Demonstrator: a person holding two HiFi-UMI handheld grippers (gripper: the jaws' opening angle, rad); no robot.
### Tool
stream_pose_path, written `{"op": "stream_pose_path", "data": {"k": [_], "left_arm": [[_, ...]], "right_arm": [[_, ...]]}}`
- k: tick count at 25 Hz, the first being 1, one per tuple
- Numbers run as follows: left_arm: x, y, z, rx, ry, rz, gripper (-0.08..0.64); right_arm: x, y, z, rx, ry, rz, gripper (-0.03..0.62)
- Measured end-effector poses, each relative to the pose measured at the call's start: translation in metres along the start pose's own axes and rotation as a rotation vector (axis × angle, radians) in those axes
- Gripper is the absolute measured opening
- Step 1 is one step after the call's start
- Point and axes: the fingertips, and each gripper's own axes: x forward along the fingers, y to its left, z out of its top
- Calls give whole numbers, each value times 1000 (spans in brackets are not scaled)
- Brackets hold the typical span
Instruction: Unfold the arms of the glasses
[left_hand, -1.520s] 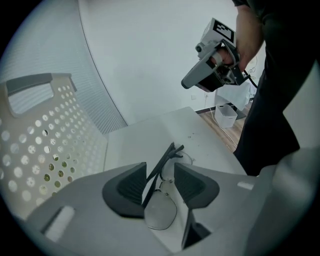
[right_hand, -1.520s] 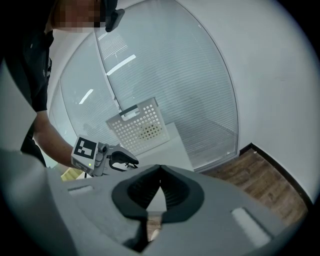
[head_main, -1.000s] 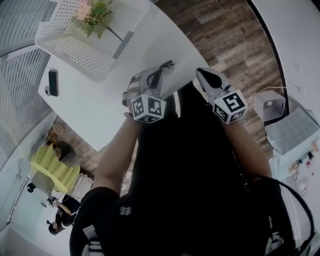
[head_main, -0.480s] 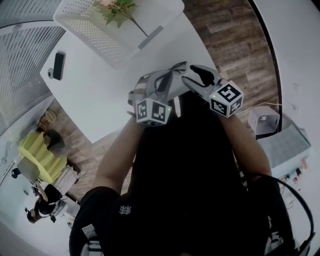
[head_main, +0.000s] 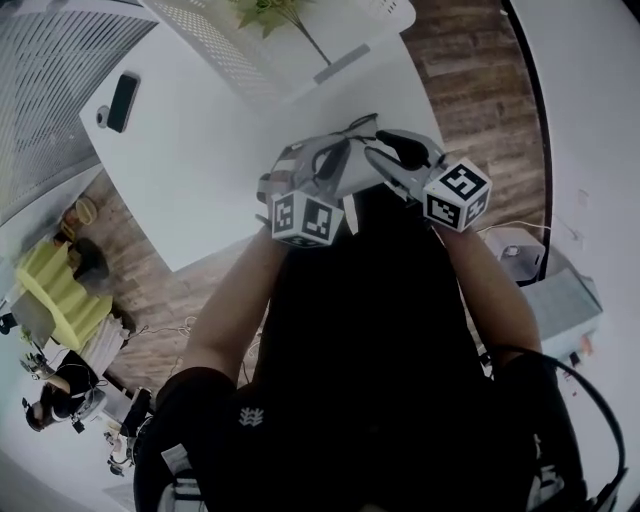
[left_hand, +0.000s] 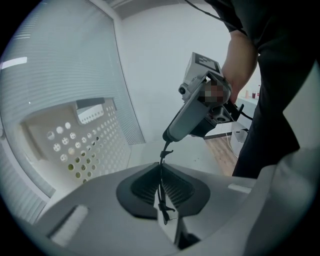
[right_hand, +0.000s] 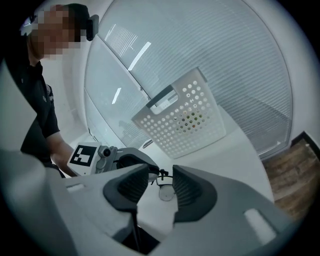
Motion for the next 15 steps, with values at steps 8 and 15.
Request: {"op": "stream_pose_path", "data": {"k": [8, 15], "left_arm": [[-2, 4, -6, -5, -21, 13, 17], [-20, 5, -8, -6, -26, 25, 36]], "right_arm": [[14, 2, 1, -14, 43, 0, 42], [17, 10, 1, -57, 77, -7, 21]]}}
